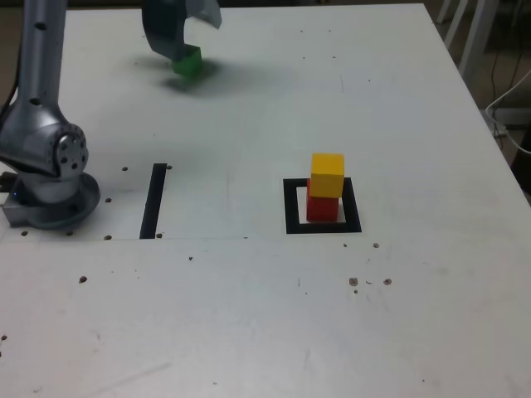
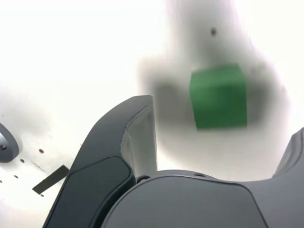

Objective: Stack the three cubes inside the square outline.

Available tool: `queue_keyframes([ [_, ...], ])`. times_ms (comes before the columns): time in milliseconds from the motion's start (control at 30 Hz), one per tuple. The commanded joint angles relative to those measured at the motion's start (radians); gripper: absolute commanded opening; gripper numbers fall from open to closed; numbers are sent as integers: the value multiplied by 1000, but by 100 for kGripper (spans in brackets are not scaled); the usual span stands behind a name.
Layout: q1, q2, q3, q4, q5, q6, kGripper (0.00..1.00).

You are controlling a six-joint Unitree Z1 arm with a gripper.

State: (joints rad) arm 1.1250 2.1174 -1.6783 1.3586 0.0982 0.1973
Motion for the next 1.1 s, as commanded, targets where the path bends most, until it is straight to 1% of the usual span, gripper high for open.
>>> queue_keyframes([
  [0,10,20,-14,2,-3,5,98],
  [367,27,93,-45,3,-21,22,98],
  [500,33,118,-67,8,-25,29,93],
  [567,37,128,-77,11,-25,32,87],
  [633,39,136,-86,13,-25,35,79],
  [700,39,141,-93,13,-23,38,67],
  [800,37,143,-97,7,-19,46,46],
  [867,36,143,-97,2,-18,51,36],
  [933,35,142,-97,-1,-18,56,31],
  [1067,35,141,-92,1,-20,61,30],
])
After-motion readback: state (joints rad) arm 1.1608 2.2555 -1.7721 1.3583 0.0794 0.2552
